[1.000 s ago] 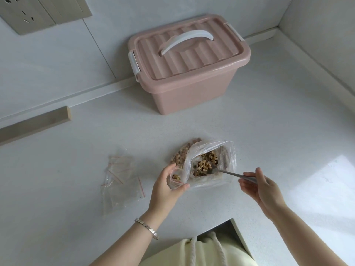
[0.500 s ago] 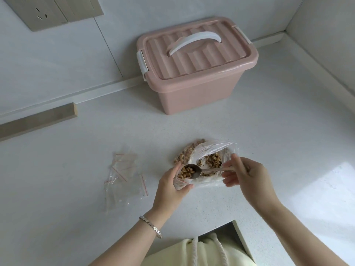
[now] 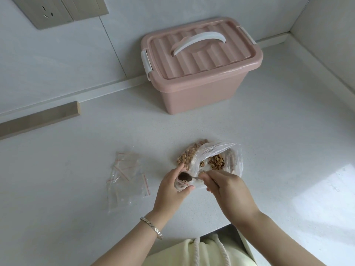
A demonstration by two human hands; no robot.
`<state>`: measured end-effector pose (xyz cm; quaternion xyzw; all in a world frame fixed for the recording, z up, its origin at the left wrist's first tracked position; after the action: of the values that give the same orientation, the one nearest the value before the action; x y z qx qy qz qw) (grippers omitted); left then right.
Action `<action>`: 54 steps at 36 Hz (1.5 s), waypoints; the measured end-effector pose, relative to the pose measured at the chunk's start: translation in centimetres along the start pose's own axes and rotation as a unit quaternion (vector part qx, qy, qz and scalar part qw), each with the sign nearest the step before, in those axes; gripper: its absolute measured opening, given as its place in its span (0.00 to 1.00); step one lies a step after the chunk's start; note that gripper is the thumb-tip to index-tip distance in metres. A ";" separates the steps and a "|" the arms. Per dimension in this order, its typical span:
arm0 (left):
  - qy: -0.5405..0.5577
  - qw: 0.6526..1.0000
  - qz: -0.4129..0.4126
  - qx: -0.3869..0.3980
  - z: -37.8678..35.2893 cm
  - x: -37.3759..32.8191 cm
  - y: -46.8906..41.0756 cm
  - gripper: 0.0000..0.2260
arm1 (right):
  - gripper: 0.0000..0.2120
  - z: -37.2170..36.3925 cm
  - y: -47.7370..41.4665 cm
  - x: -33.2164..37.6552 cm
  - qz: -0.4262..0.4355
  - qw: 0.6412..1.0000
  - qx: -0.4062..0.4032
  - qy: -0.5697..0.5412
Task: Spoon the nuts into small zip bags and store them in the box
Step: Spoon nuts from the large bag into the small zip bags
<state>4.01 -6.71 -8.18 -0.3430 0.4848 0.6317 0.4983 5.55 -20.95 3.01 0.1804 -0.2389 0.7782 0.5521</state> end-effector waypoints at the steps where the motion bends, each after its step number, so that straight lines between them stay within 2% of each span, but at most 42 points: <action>1: 0.003 1.000 0.002 -0.002 0.1 0.0 0.0 0.30 | 0.28 0.0 0.0 0.0 0.001 1.000 0.001 0.001; 3: 0.007 1.000 0.001 -0.010 0.4 0.0 0.0 0.30 | 0.30 0.6 0.0 -0.2 -0.003 1.000 -0.004 -0.007; 5: 0.016 1.000 0.006 -0.018 0.7 0.1 0.1 0.30 | 0.26 2.1 0.1 -0.9 -0.028 0.999 -0.028 -0.029; 8: 0.026 0.999 0.011 -0.023 0.8 0.3 0.1 0.30 | 0.20 4.6 0.8 -3.6 -0.118 0.988 -0.070 -0.070; 11: 0.032 0.999 0.012 -0.025 0.7 0.1 0.1 0.30 | 0.16 6.1 1.4 -5.9 -0.171 0.979 -0.095 -0.059; 13: 0.033 0.999 0.011 -0.023 0.5 0.0 0.1 0.29 | 0.18 5.5 1.8 -7.7 -0.226 0.968 -0.083 -0.066; 15: 0.033 0.999 0.012 -0.022 0.4 0.1 0.2 0.29 | 0.15 4.2 2.0 -9.4 -0.274 0.957 -0.063 -0.077; 21: 0.029 0.999 0.029 -0.016 0.4 0.2 0.1 0.30 | 0.13 0.1 2.1 -12.0 -0.347 0.924 -0.046 -0.153; 27: 0.023 0.999 0.033 -0.014 0.5 0.0 0.1 0.31 | 0.16 -3.1 3.0 -13.2 -0.428 0.856 -0.007 -0.291; 33: 0.023 0.999 0.033 -0.014 0.5 0.0 0.0 0.31 | 0.18 -3.4 4.8 -14.1 -0.504 0.774 -0.022 -0.382; 35: 0.021 0.999 0.031 -0.013 0.4 -0.1 -0.1 0.31 | 0.18 -2.9 5.3 -14.5 -0.515 0.760 -0.024 -0.395; 39: 0.016 0.999 0.026 -0.009 0.2 -0.2 -0.2 0.30 | 0.18 -1.1 5.9 -14.7 -0.506 0.772 -0.029 -0.383; 43: 0.008 1.000 0.023 -0.009 0.1 -0.3 -0.2 0.30 | 0.18 1.3 5.4 -13.6 -0.464 0.814 -0.032 -0.349; 51: 0.002 1.000 0.022 -0.008 -0.1 -0.6 -0.4 0.30 | 0.18 3.0 2.8 -8.2 -0.375 0.873 -0.017 -0.310; 54: -0.010 1.000 0.016 -0.007 -0.1 -0.7 -0.5 0.30 | 0.15 2.7 2.1 -5.9 -0.314 0.917 -0.004 -0.245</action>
<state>4.68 -7.04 -7.68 -0.3326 0.4810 0.6463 0.4902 5.48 -27.61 1.65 0.4291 -0.3008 0.4949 0.6931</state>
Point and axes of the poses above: each hand's wrist, its own y-axis away from the middle knuckle, its own z-axis out of the back of the hand, x = y × z, the point moved 7 cm from there along -y, towards the middle knuckle, and after that the axes turned 11 degrees about y, right-handed, at the moved point
